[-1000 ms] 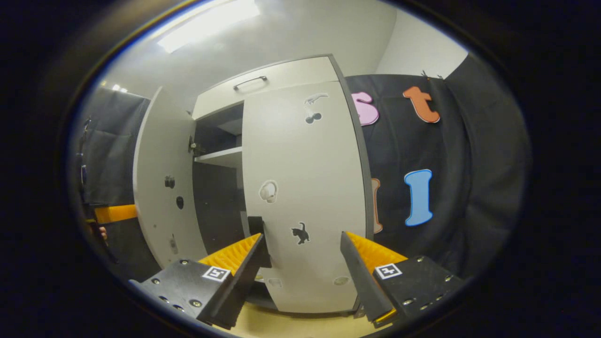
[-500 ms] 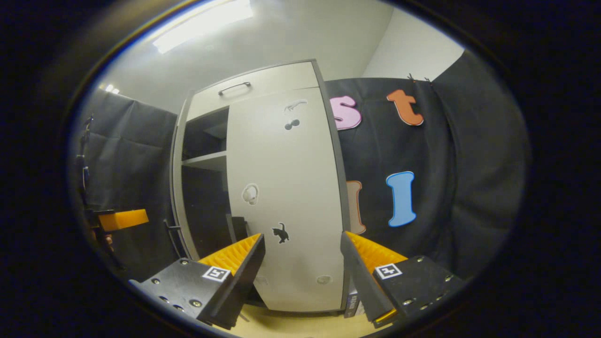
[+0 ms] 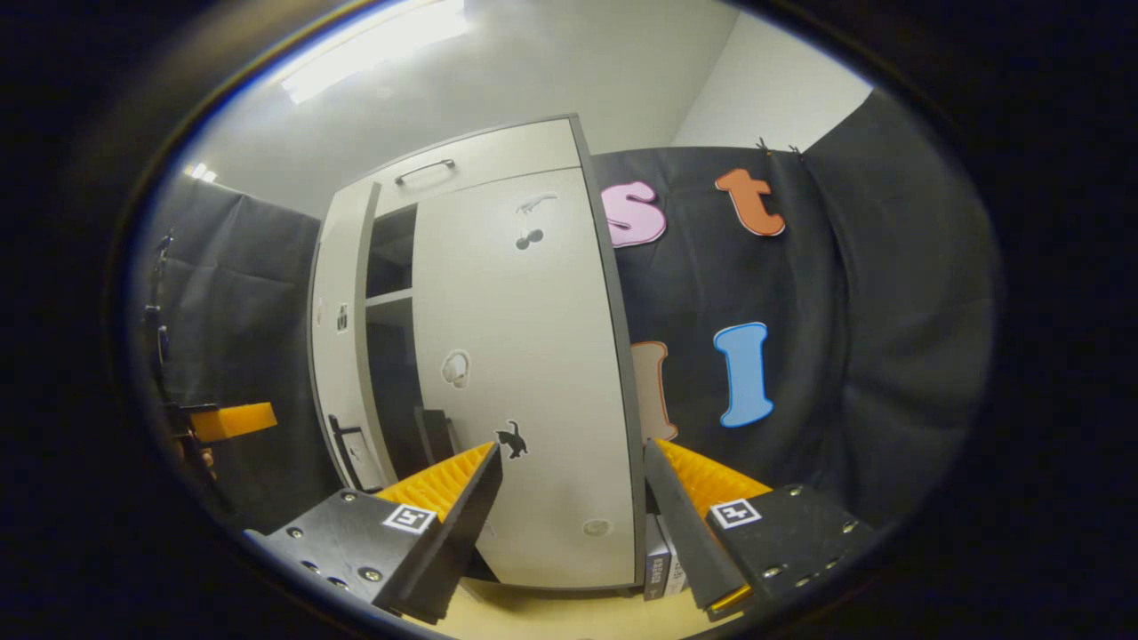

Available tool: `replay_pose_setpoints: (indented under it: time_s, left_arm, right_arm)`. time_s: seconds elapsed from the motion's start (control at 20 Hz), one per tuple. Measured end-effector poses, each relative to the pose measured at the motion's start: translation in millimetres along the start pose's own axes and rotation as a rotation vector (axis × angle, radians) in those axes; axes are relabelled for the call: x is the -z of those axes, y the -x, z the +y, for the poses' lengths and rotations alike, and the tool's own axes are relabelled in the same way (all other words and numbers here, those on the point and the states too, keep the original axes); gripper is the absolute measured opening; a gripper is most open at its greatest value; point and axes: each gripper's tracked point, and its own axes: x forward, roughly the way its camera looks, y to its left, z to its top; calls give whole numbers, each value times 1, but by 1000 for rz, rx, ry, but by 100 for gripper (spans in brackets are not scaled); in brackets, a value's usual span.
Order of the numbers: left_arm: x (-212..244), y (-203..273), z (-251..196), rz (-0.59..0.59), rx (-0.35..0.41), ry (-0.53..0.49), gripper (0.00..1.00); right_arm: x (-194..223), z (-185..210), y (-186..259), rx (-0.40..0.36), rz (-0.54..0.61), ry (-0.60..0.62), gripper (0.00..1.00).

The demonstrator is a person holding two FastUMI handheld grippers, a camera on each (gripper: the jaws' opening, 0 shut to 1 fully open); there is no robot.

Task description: Grab one shoe with the right hand and put it into the shoe cabinet, grab the other shoe with the left hand and put it into the shoe cabinet; then close the right door with the right hand and the left door with the left hand.

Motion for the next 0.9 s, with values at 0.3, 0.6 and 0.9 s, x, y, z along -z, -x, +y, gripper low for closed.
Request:
replay_pose_setpoints:
  time_s: [0.3,0.6,0.9]
  left_arm:
    - [-1,-2,7,-5,-10,9,94]
    - [-2,1,12,-8,-6,14,94]
    - [-1,6,22,-5,-7,11,95]
  right_arm:
    - [-3,1,2,3,-2,7,96]
    - [-4,6,7,5,-1,10,96]
    - [-5,17,10,1,-6,17,93]
